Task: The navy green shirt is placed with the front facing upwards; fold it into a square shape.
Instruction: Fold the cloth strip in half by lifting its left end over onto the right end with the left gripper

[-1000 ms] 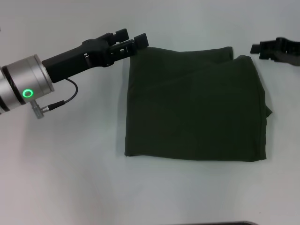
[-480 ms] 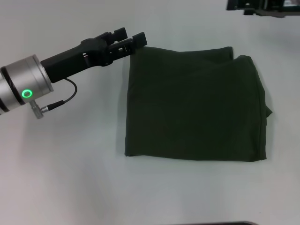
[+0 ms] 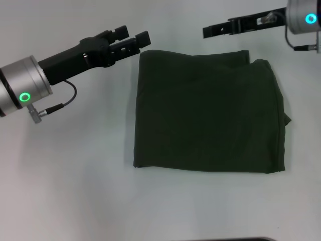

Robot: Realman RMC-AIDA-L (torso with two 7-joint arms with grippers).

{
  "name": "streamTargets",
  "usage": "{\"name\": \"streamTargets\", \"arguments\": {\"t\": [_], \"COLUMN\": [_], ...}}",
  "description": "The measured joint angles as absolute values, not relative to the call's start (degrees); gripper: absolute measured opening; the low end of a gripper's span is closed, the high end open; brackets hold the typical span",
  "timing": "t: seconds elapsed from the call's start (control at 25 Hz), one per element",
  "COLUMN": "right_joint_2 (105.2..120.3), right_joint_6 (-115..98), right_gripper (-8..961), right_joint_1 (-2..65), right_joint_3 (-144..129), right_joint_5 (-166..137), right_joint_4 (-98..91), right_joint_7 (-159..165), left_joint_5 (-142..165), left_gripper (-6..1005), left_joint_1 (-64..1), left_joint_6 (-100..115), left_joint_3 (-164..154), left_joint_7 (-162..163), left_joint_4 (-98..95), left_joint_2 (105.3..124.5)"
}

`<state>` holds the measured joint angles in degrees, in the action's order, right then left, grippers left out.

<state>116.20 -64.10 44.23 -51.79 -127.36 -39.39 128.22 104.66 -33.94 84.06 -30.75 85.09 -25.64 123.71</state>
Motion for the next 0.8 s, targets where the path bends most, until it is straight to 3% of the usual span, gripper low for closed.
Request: {"name": "streamTargets", "arguments": {"t": [0.28,0.8], "right_joint_2": [117.72,118.54], "right_joint_6": [-62.8,-58.6], "right_gripper": [766,730], "right_joint_1": [44.8,45.3], "right_joint_3": [-54.6,-59.1], "right_joint_5": [-127.4,-127.4], "right_joint_4": [-39.4,-36.1], "right_joint_7": [127.7,127.1], "left_joint_5": [104.4,103.4], "left_gripper": [948,948], "left_joint_1": [-32.9,-30.2], "left_joint_6": [78.2,75.7], "left_joint_3": [-28.5,-20.5], "left_joint_7": [84.6,83.1], "left_joint_4": [-27.4,-29.2], "left_joint_2": [123.5,122.85]}}
